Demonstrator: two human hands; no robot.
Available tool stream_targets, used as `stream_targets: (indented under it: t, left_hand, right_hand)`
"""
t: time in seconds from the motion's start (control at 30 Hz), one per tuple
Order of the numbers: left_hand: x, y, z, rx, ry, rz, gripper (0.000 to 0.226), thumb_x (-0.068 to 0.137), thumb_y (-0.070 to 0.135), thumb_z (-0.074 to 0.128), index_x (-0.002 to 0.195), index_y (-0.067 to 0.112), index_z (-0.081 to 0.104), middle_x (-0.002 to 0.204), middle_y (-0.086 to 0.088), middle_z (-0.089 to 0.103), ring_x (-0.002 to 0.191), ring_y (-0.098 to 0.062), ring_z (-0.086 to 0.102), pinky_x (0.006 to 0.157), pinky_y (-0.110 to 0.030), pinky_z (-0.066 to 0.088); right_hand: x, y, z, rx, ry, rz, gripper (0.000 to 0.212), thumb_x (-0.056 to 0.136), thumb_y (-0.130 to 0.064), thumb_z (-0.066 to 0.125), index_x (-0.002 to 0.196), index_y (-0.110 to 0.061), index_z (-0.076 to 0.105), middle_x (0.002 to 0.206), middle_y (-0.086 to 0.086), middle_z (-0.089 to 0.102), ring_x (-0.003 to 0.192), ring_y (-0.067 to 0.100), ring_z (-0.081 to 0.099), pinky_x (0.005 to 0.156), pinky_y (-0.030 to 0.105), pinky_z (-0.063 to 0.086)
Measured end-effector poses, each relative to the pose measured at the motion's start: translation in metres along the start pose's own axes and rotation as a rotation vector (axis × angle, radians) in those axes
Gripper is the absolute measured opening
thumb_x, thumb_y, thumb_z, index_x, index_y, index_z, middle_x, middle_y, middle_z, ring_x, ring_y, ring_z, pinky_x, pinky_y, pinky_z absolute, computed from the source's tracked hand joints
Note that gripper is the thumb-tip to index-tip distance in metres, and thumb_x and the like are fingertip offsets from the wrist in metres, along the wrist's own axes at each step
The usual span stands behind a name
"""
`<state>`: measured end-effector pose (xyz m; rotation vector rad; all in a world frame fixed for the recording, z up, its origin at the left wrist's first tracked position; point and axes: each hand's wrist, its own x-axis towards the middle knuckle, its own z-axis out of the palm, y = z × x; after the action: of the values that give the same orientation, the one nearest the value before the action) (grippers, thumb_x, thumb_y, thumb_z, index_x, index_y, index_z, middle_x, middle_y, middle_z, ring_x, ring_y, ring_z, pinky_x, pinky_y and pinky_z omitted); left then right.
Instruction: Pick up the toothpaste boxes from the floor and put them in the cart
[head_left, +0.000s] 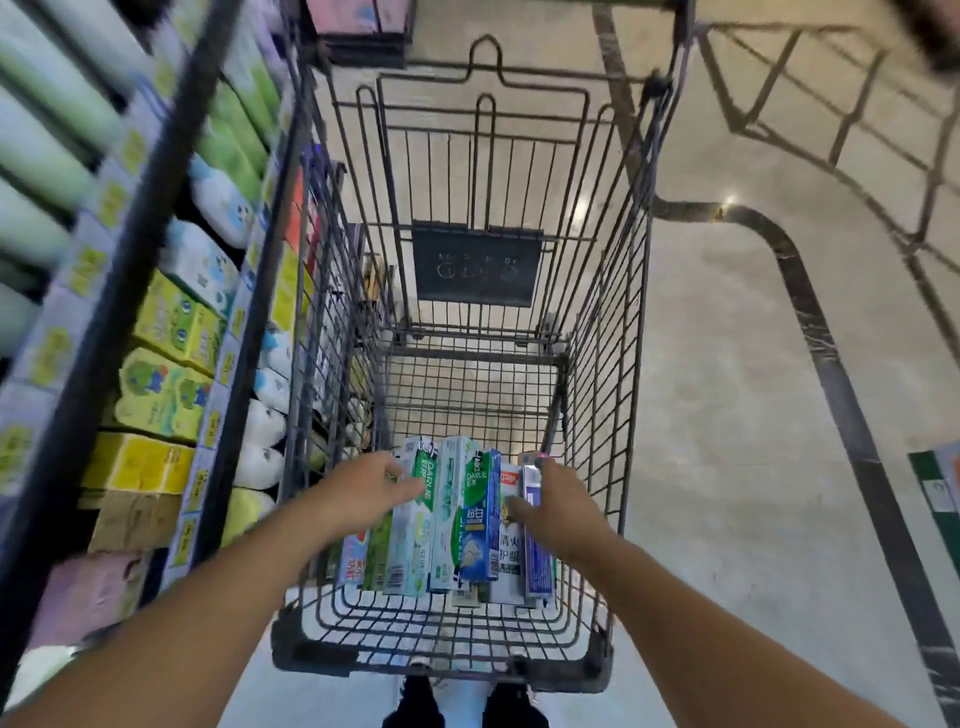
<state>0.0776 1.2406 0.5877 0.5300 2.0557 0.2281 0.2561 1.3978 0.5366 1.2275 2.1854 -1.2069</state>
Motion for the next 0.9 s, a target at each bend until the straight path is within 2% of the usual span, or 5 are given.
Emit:
stream_targets:
  t: [0.07, 0.17, 0.4, 0.6, 0.9]
  left_hand:
    - [-0.032, 0.012, -0.032, 0.073, 0.051, 0.042, 0.054, 0.096, 0.055, 0.051, 0.136, 0.018, 0.051, 0.137, -0.003, 0.054, 0.116, -0.019, 0.055, 0.097, -0.033, 0.045]
    - [-0.078, 0.024, -0.072, 0.219, 0.181, 0.097, 0.05, 0.096, 0.059, 0.048, 0.125, 0.018, 0.053, 0.127, -0.004, 0.059, 0.108, -0.021, 0.059, 0.094, -0.039, 0.05]
    - [-0.184, 0.042, -0.114, 0.517, 0.404, 0.084, 0.087, 0.093, 0.07, 0.036, 0.158, 0.015, 0.017, 0.163, -0.008, 0.02, 0.149, -0.026, 0.021, 0.12, -0.042, 0.024]
    - [-0.247, 0.033, -0.103, 0.547, 0.348, 0.03, 0.101, 0.085, 0.079, 0.021, 0.159, 0.018, -0.009, 0.167, -0.006, -0.013, 0.153, -0.024, -0.015, 0.124, -0.05, 0.0]
    - [-0.329, -0.016, -0.045, 0.563, 0.277, 0.088, 0.117, 0.068, 0.089, 0.01, 0.158, 0.018, -0.014, 0.166, -0.007, -0.016, 0.153, -0.027, -0.015, 0.123, -0.053, -0.002]
  right_hand:
    - [-0.02, -0.025, -0.028, -0.162, 0.007, -0.105, 0.065, 0.094, -0.044, 0.06, 0.148, -0.015, 0.037, 0.146, 0.008, 0.045, 0.132, 0.025, 0.047, 0.113, 0.042, 0.039]
    - [-0.049, -0.063, -0.069, -0.315, 0.014, -0.28, 0.072, 0.096, -0.052, 0.053, 0.153, -0.015, 0.029, 0.156, 0.008, 0.036, 0.142, 0.025, 0.036, 0.118, 0.04, 0.029]
    - [-0.11, -0.13, -0.146, -0.675, 0.137, -0.582, 0.087, 0.09, -0.071, 0.038, 0.156, -0.02, 0.016, 0.163, 0.007, 0.019, 0.149, 0.026, 0.019, 0.122, 0.046, 0.016]
    - [-0.162, -0.152, -0.163, -0.803, 0.176, -0.69, 0.1, 0.083, -0.081, 0.029, 0.159, -0.023, 0.001, 0.166, 0.004, -0.004, 0.153, 0.024, -0.004, 0.122, 0.046, 0.001]
    - [-0.254, -0.154, -0.112, -0.845, 0.216, -0.749, 0.098, 0.086, -0.08, 0.034, 0.158, -0.023, -0.002, 0.166, 0.005, -0.007, 0.153, 0.024, -0.006, 0.121, 0.045, -0.002]
